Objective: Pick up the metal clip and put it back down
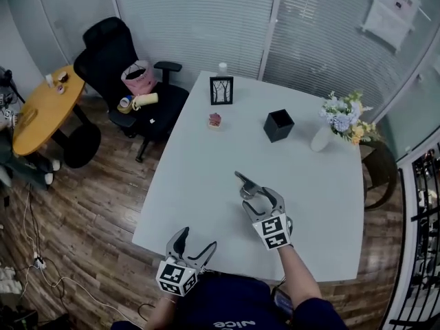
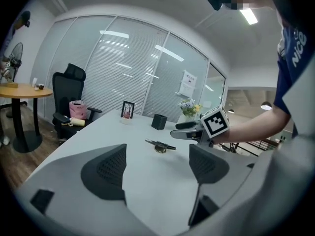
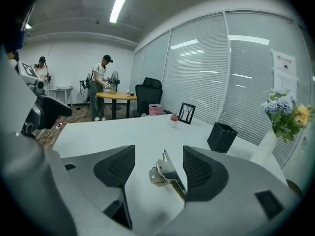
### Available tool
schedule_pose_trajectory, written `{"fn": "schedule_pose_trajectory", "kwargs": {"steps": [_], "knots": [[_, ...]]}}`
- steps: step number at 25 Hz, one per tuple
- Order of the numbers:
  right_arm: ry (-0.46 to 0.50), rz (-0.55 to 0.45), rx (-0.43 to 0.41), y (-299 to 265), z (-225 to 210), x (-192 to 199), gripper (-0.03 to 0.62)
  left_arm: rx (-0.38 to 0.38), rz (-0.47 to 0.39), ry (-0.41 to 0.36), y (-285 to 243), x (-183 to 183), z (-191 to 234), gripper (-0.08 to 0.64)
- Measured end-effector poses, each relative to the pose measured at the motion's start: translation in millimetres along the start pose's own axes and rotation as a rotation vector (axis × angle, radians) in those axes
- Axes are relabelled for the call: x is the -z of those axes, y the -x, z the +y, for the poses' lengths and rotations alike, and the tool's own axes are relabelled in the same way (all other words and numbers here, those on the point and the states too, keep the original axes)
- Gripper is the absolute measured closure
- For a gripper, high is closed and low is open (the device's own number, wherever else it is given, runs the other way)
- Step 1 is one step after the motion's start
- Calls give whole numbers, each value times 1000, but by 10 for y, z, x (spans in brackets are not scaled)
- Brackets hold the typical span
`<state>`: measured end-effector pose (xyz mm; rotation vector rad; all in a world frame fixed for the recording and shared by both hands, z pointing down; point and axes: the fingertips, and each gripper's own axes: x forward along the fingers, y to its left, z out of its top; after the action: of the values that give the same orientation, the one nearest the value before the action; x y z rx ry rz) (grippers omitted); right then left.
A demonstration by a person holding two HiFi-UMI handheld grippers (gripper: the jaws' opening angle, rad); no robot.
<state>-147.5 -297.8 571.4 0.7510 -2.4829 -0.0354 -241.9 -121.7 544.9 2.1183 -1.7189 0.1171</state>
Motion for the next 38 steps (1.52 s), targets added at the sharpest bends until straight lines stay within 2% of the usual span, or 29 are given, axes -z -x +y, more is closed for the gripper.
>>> {"fn": "schedule_pose_trajectory", "kwargs": {"steps": [8, 12, 20, 25, 28, 34, 38], "knots": [[56, 121, -13, -459, -64, 430, 293, -61, 22, 53, 49, 66, 4, 176], [119, 190, -24, -638, -108, 602, 307, -74, 30, 38, 75, 62, -75, 176], [121, 295, -12, -912, -225, 824, 319, -155, 35, 59, 245, 102, -6, 176], [118, 297, -13, -968, -202, 876, 372, -190, 35, 67, 322, 128, 63, 176], [157, 312, -2, -992, -195, 873, 443, -192, 33, 71, 322, 142, 71, 176], [158, 332, 5, -979, -239, 858, 453, -171, 29, 76, 265, 140, 50, 176], [105, 326, 37, -928, -262, 843, 463, -162, 23, 75, 255, 123, 91, 176]]}}
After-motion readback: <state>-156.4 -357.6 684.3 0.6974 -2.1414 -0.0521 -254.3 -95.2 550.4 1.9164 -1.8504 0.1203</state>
